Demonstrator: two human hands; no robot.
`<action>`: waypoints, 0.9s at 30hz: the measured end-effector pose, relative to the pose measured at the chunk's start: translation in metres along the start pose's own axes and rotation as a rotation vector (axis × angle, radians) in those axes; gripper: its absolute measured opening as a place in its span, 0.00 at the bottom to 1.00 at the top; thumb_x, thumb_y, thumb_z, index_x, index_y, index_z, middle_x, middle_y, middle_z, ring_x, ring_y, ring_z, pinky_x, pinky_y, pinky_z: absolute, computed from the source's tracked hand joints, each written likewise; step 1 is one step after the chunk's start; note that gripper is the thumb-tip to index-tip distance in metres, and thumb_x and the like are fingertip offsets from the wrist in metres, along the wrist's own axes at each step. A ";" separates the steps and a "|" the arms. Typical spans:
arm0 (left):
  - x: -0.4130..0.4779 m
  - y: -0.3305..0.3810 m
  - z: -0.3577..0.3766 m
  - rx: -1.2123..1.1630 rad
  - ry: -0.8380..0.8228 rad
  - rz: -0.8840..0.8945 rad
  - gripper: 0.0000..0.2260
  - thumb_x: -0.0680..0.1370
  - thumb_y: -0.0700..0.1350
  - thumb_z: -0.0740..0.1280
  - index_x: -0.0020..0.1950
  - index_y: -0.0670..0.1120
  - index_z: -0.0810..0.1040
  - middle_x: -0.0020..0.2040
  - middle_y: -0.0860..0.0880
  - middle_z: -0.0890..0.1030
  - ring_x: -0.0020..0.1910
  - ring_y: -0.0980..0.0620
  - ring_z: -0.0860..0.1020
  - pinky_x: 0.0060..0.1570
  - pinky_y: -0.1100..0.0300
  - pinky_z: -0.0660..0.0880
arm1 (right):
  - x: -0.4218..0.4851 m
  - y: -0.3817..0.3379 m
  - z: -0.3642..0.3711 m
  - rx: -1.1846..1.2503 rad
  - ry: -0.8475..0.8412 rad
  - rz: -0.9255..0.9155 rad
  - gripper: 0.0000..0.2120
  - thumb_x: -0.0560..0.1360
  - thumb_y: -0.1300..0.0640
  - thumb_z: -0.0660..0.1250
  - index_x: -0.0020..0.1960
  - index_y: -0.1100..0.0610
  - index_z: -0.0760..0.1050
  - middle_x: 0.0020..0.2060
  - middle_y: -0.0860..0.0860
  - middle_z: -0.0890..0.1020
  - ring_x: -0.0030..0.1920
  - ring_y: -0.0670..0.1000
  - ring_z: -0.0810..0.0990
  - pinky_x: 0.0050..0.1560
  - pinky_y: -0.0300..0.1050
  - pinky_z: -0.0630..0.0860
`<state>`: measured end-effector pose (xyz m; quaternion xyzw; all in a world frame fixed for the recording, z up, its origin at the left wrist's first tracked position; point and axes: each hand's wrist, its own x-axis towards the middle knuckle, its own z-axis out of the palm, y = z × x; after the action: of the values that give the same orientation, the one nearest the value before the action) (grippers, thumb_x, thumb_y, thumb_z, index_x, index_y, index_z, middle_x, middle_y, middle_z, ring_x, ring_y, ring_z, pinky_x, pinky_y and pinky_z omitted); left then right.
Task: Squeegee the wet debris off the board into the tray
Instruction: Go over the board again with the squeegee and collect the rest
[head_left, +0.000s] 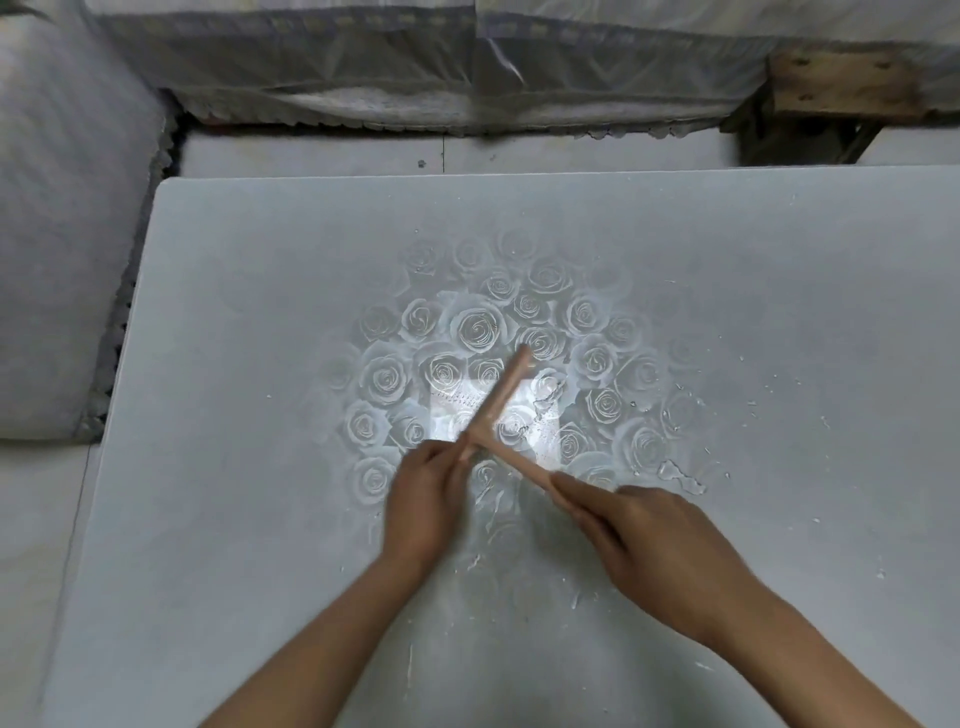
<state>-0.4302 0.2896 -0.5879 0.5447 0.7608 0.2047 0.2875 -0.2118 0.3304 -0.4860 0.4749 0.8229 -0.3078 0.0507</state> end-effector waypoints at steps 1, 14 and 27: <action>0.000 -0.015 -0.016 0.046 0.029 -0.001 0.13 0.79 0.50 0.62 0.60 0.50 0.81 0.46 0.49 0.80 0.45 0.49 0.76 0.42 0.60 0.68 | 0.012 -0.012 0.005 0.004 -0.002 -0.026 0.18 0.81 0.43 0.48 0.71 0.36 0.58 0.34 0.48 0.72 0.38 0.55 0.75 0.37 0.47 0.70; -0.031 0.006 0.035 0.034 0.011 -0.059 0.12 0.80 0.46 0.65 0.61 0.48 0.81 0.42 0.45 0.80 0.43 0.45 0.76 0.40 0.56 0.67 | -0.025 0.016 0.018 0.038 -0.073 0.084 0.19 0.81 0.43 0.50 0.70 0.32 0.56 0.44 0.46 0.81 0.46 0.52 0.79 0.41 0.46 0.73; -0.113 -0.089 -0.060 0.104 0.121 -0.334 0.11 0.78 0.43 0.66 0.60 0.48 0.81 0.49 0.46 0.82 0.45 0.44 0.80 0.44 0.54 0.75 | 0.012 -0.101 0.059 -0.122 -0.217 -0.278 0.19 0.83 0.51 0.50 0.73 0.46 0.60 0.46 0.57 0.77 0.43 0.59 0.78 0.39 0.47 0.64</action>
<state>-0.5059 0.1536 -0.5743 0.4113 0.8662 0.1471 0.2426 -0.3126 0.2708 -0.4915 0.3167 0.8875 -0.3107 0.1247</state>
